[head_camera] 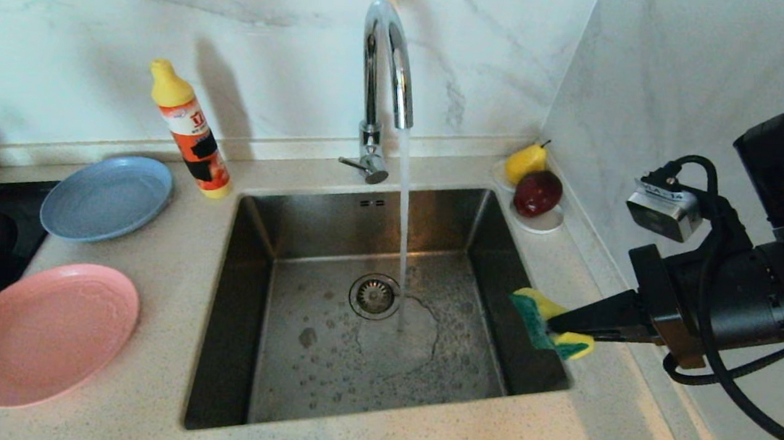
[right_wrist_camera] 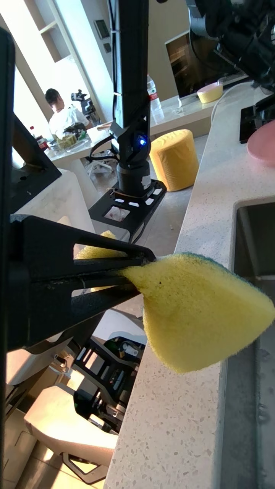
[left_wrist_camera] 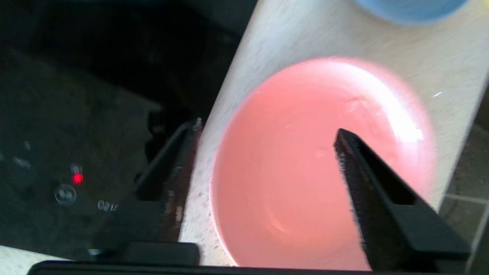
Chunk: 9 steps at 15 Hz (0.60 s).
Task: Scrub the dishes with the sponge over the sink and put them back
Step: Place the plate on the table
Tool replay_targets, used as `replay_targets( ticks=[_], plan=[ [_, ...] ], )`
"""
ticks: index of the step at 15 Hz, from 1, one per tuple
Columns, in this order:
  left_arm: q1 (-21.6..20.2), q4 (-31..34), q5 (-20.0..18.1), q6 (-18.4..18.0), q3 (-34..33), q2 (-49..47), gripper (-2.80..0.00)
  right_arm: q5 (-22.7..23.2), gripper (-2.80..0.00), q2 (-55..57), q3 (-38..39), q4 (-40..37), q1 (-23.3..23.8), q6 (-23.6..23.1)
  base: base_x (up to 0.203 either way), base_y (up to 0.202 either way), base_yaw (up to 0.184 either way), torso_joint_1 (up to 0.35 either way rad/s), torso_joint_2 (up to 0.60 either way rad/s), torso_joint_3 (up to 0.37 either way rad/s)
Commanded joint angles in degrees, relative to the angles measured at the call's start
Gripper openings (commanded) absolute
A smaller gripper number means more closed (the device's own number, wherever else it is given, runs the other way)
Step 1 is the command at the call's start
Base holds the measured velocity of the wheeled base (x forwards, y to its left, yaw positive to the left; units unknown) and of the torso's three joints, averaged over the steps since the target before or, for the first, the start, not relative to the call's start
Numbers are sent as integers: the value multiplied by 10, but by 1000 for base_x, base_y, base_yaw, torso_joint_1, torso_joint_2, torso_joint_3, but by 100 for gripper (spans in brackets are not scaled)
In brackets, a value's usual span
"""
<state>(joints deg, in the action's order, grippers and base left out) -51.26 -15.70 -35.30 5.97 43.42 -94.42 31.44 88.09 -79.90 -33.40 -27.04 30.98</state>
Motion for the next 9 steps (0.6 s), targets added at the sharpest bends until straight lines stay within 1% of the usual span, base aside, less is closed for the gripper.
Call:
replay_targets(
  ticks=[1,2,4,6,7,8,9],
  plan=[
    [3,7,-1,1,13,25,-211,2,-280,-8,-3,-2,0,1,0,0,0,0,0,0],
    [6,8,-1,1,20,31,-280,2,-280,-11,-2,-2,-1,1,0,0,0,0,0,0],
    [19,2,0,-3,44,36,-280,2,-280,-15,0,-4,-1,1,0,0,0,0,0,0],
    [38,-4,6,-6,85,34,-280,1,-280,-18,7,-4,-1,2,0,0,0,0,0,0],
    [53,-5,20,-9,109,27,-280,1,-280,-20,11,-3,-1,1,0,0,0,0,0,0],
    [79,-7,56,-23,135,15,-280,0,-280,-23,12,-3,-1,1,0,0,0,0,0,0],
    [112,-12,94,-46,152,4,-280,-1,-280,-23,12,-5,0,1,0,0,0,0,0,0]
  ],
)
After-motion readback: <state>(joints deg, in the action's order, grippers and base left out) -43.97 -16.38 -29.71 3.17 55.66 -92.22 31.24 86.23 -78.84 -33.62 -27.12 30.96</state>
